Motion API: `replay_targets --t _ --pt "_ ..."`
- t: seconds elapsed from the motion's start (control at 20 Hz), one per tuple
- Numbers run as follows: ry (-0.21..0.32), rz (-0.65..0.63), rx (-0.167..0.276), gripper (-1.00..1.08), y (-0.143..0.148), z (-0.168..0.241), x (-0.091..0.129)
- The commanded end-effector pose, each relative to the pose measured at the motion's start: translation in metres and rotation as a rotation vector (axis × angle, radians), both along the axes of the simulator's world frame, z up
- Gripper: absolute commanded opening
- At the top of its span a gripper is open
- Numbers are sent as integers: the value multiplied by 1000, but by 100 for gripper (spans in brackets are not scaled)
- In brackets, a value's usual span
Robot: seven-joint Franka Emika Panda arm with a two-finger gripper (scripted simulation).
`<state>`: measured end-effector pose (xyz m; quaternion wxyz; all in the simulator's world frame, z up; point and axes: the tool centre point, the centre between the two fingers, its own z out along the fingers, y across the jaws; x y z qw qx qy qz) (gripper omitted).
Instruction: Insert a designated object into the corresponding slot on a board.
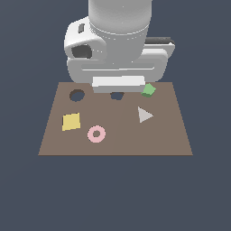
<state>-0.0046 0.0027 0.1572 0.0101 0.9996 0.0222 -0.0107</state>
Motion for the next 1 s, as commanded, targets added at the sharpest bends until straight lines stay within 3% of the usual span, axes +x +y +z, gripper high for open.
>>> replay_targets --t 0.0,0.5,0.95 --pt "0 0 0 100 0 0 0" --pt "-3 117 6 100 29 -21 -12" --pt "-10 390 20 100 89 -70 -52"
